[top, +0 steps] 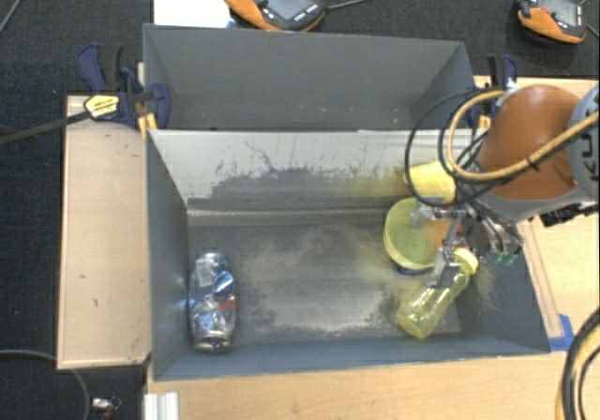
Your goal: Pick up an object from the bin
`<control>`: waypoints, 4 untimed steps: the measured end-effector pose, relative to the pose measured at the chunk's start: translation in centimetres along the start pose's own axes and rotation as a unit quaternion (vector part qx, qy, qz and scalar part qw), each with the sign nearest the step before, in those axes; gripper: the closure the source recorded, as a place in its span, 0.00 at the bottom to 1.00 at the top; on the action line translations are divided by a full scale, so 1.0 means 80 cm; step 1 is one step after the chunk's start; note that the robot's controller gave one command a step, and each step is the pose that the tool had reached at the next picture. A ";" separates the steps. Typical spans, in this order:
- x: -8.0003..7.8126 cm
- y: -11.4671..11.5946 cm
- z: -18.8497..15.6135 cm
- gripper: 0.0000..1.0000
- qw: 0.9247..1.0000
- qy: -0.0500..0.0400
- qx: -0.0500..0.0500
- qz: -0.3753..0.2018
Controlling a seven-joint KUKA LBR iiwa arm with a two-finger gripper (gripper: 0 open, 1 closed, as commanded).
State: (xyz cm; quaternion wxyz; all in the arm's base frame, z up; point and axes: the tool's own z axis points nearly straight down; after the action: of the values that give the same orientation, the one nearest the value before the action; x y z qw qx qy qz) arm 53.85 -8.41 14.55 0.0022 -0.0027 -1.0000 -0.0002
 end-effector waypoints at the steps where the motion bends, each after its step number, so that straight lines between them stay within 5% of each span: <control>1: -0.002 0.000 -0.005 0.00 1.000 -0.004 0.000 -0.002; 2: 0.025 -0.077 0.087 0.00 0.999 -0.004 -0.004 -0.032; 3: 0.011 -0.085 0.049 0.00 0.996 -0.013 0.001 -0.090; 4: -0.035 -0.050 0.058 0.00 0.996 0.002 -0.005 0.087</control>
Offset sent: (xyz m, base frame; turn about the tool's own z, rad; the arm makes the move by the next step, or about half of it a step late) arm -0.0241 -0.0668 -0.0755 -0.0534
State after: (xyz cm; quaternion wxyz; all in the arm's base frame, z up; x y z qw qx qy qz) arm 56.62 -12.43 9.93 0.0046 -0.0896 -0.9960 -0.0049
